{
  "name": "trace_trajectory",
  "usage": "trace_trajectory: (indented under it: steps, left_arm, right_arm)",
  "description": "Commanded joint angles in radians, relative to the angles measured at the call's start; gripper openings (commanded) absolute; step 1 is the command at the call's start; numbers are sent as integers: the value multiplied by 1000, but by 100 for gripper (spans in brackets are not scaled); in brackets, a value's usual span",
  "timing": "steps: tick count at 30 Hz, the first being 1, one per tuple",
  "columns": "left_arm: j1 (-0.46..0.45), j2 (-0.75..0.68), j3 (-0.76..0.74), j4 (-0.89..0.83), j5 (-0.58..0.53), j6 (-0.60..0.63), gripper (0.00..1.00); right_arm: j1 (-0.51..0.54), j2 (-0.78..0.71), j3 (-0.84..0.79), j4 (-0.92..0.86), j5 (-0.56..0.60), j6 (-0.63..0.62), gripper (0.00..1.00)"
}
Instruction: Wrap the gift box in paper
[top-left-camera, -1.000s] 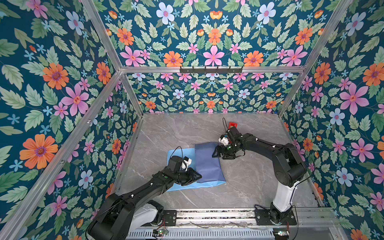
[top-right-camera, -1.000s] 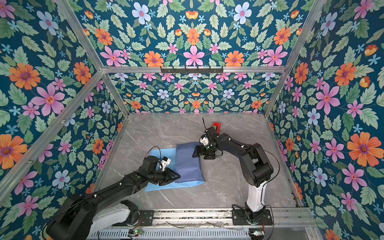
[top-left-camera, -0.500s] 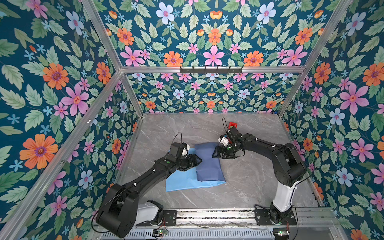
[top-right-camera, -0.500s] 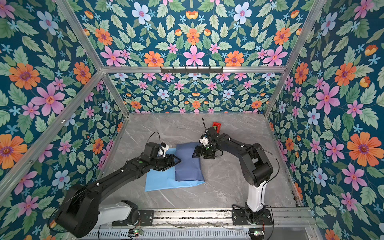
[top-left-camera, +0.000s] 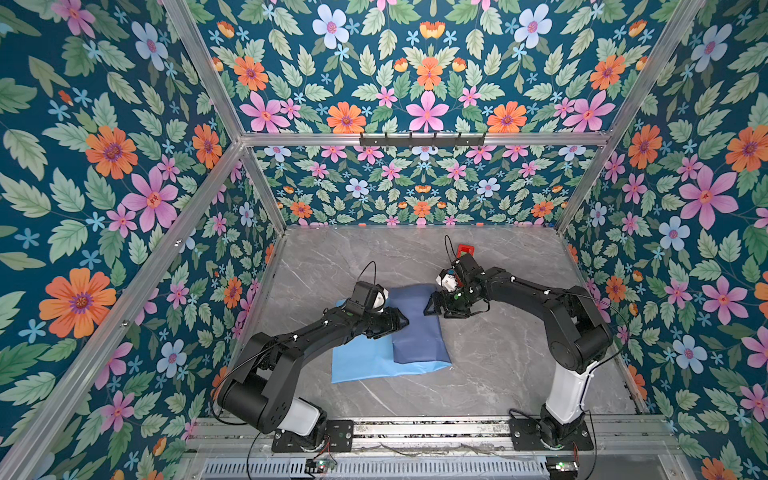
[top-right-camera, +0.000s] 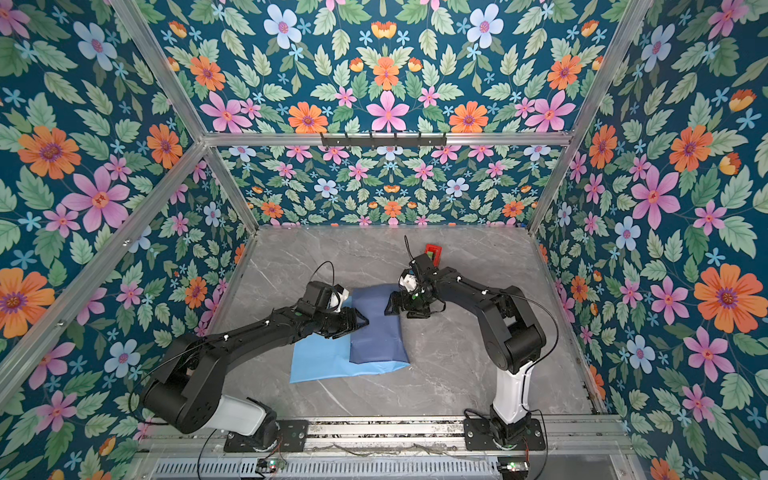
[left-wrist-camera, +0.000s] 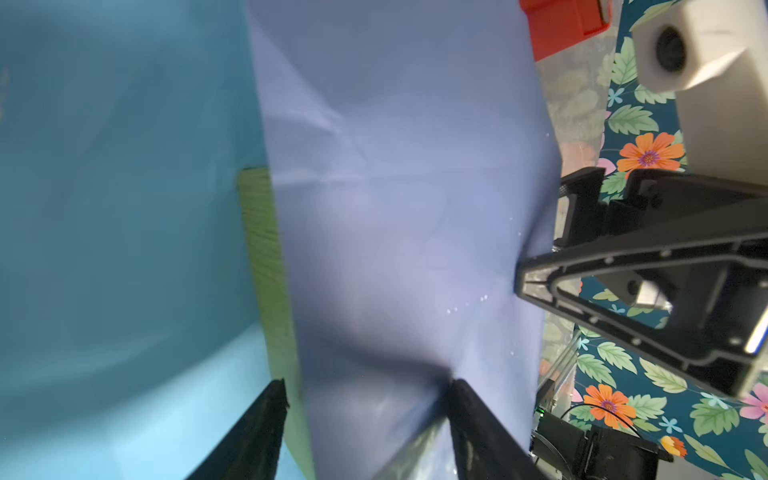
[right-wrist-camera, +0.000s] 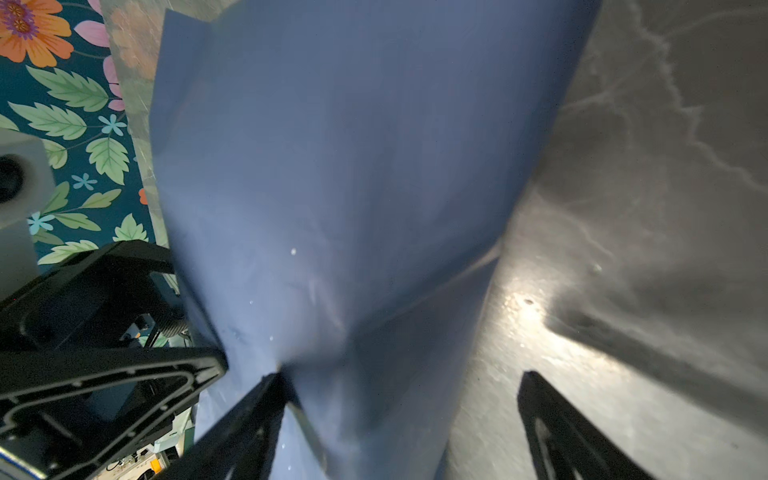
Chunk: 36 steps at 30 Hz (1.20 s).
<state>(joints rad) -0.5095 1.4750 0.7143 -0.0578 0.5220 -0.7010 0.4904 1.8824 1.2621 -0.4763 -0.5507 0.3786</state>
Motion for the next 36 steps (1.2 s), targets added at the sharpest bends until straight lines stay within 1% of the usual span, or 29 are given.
trace_trajectory:
  steps: [1,5,8,10,17,21,28,36]
  left_arm:
    - [2,5,-4,17,-30,1,67]
    - [3,10,3,35,-19,-11,71]
    - [5,17,10,33,-23,-4,70]
    - [6,29,11,31,-25,2,67]
    - [6,32,-9,-11,-33,35,46]
    - [6,22,-44,-22,-43,40,40]
    - [6,14,-115,23,-50,8,35]
    - [-7,25,-119,65,-43,-31,32]
  right_arm:
    - [2,11,-1,-47,54,-17,88]
    - [3,12,2,-48,54,-17,88]
    - [2,11,2,-50,56,-18,88]
    - [2,11,2,-49,55,-18,88]
    - [3,6,19,-49,54,-17,88]
    - [2,-7,26,-45,52,-15,89]
    - [-1,-54,33,-57,59,-19,90]
    - [-36,-101,17,-82,66,-32,90]
